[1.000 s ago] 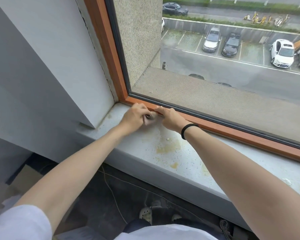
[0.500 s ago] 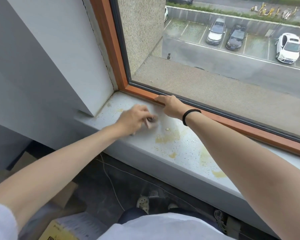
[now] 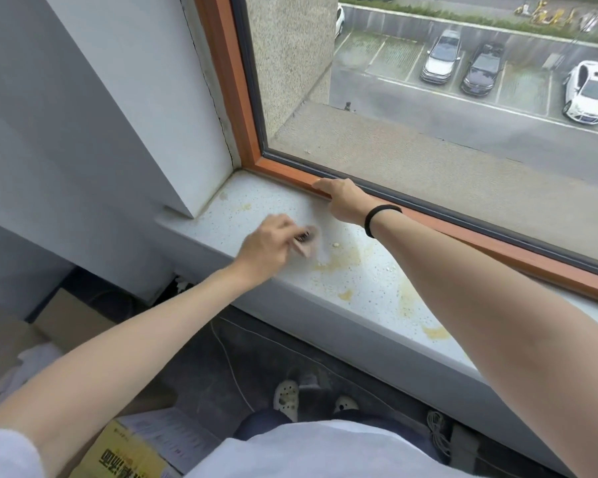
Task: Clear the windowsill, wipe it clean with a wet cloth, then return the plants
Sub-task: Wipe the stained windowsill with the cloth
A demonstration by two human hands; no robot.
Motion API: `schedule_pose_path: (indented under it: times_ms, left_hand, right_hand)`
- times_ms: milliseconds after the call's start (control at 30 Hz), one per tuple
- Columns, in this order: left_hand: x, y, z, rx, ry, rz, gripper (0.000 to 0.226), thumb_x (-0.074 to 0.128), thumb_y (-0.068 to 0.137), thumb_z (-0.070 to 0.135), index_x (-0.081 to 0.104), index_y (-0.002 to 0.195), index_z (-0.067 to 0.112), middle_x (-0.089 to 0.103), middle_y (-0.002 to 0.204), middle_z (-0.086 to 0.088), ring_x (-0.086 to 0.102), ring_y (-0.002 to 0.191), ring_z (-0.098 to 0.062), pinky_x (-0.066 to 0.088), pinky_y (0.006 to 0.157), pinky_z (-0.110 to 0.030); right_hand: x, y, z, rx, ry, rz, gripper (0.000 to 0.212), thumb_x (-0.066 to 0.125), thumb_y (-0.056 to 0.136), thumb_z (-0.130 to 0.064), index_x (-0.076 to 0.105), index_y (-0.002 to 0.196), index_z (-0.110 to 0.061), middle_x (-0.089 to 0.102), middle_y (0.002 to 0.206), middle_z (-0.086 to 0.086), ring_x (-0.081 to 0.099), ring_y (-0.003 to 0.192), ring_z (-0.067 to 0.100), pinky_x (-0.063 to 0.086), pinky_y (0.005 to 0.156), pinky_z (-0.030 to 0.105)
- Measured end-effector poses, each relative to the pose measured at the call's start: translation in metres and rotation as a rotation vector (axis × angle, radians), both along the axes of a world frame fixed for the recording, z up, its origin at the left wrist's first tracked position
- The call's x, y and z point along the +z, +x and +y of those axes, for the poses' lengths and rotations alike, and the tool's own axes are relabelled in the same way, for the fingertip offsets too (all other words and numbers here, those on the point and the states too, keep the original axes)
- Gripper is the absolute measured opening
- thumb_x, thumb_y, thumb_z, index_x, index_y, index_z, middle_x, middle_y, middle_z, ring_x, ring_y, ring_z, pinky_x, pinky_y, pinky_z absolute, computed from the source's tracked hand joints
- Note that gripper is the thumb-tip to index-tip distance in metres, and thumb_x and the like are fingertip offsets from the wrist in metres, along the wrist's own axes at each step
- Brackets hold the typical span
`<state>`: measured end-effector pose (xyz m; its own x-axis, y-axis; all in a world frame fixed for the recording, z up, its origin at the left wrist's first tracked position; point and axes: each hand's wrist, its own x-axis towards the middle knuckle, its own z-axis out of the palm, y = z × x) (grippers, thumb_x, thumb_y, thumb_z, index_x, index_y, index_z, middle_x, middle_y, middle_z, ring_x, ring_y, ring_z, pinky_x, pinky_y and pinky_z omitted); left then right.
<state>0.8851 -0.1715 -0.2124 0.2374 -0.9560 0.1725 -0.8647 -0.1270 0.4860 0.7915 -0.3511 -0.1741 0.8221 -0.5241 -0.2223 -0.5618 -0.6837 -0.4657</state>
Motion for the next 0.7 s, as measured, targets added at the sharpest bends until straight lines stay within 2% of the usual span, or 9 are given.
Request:
schedule_pose_path:
  times_ms: [100,167,267,333,400,500,600,633,700]
  left_hand:
    - [0.007,0.034,-0.013,0.312,0.101,-0.071,0.041,0.043,0.09,-0.002,0.06,0.123,0.015,0.058,0.112,-0.007,0.046,0.105,-0.025,0.048,0.07,-0.041]
    - [0.003,0.035,-0.013,0.323,0.193,-0.142,0.047,0.043,0.09,-0.002,0.056,0.128,0.021,0.056,0.114,-0.007,0.045,0.106,-0.025,0.044,0.067,-0.036]
    - [-0.006,-0.005,-0.001,0.111,0.167,-0.14,0.048,0.047,0.089,-0.002,0.056,0.129,0.024,0.055,0.108,-0.005,0.047,0.098,-0.022,0.039,0.062,-0.028]
    - [-0.007,-0.027,0.007,-0.099,0.133,-0.027,0.048,0.047,0.087,-0.005,0.061,0.126,0.019,0.058,0.104,-0.004,0.048,0.097,-0.022,0.044,0.066,-0.034]
    - [-0.004,-0.028,0.006,-0.154,0.096,0.028,0.046,0.047,0.082,-0.009,0.067,0.117,0.013,0.063,0.1,-0.006,0.052,0.095,-0.025,0.048,0.072,-0.04]
    - [0.003,-0.005,-0.015,0.155,-0.029,0.084,0.034,0.052,0.085,-0.001,0.071,0.109,0.013,0.067,0.094,-0.007,0.054,0.094,-0.027,0.048,0.075,-0.041]
    - [0.002,0.009,-0.029,0.456,0.038,0.07,0.04,0.045,0.088,0.0,0.067,0.117,0.016,0.064,0.109,-0.009,0.05,0.105,-0.028,0.043,0.076,-0.036]
    - [0.0,0.007,-0.029,0.491,0.073,0.037,0.043,0.043,0.088,-0.002,0.066,0.119,0.017,0.063,0.111,-0.009,0.049,0.106,-0.029,0.042,0.075,-0.036]
    - [-0.005,-0.004,-0.023,0.388,0.094,-0.055,0.043,0.044,0.088,-0.002,0.065,0.12,0.018,0.063,0.106,-0.009,0.05,0.101,-0.029,0.043,0.07,-0.036]
  right_hand:
    - [0.004,-0.001,0.002,0.007,0.029,0.027,0.07,0.029,0.081,0.016,0.039,0.143,-0.015,0.043,0.144,0.012,0.042,0.132,0.027,0.039,0.103,0.031]
    - [0.004,-0.005,0.008,0.017,0.023,0.038,0.07,0.03,0.082,0.015,0.034,0.145,-0.015,0.04,0.146,0.012,0.042,0.132,0.027,0.039,0.101,0.031]
    - [-0.007,-0.024,0.021,0.017,-0.044,-0.015,0.071,0.033,0.08,0.015,0.03,0.146,-0.01,0.027,0.153,0.013,0.028,0.14,0.03,0.028,0.114,0.038]
    - [-0.01,-0.045,0.027,-0.019,-0.091,-0.061,0.069,0.032,0.08,0.016,0.03,0.145,-0.005,0.022,0.155,0.015,0.018,0.144,0.029,0.014,0.119,0.039]
    - [-0.007,-0.067,0.028,-0.076,-0.113,-0.099,0.064,0.032,0.083,0.015,0.031,0.144,-0.003,0.02,0.155,0.016,0.014,0.145,0.027,0.009,0.119,0.036]
    - [-0.002,-0.098,0.03,-0.184,-0.117,-0.173,0.057,0.032,0.089,0.009,0.033,0.144,-0.005,0.019,0.156,0.016,0.012,0.146,0.025,0.01,0.12,0.037]
    - [-0.007,-0.125,0.051,-0.246,-0.17,-0.166,0.048,0.04,0.097,-0.008,0.032,0.144,-0.005,0.022,0.154,0.016,0.016,0.144,0.026,0.011,0.118,0.035]
    - [-0.013,-0.133,0.062,-0.238,-0.2,-0.14,0.049,0.042,0.098,-0.017,0.029,0.145,-0.005,0.019,0.155,0.016,0.014,0.145,0.026,0.008,0.118,0.035]
    - [-0.03,-0.147,0.083,-0.218,-0.274,-0.09,0.056,0.039,0.1,-0.031,0.024,0.147,-0.006,0.01,0.157,0.016,0.007,0.146,0.027,0.0,0.118,0.036]
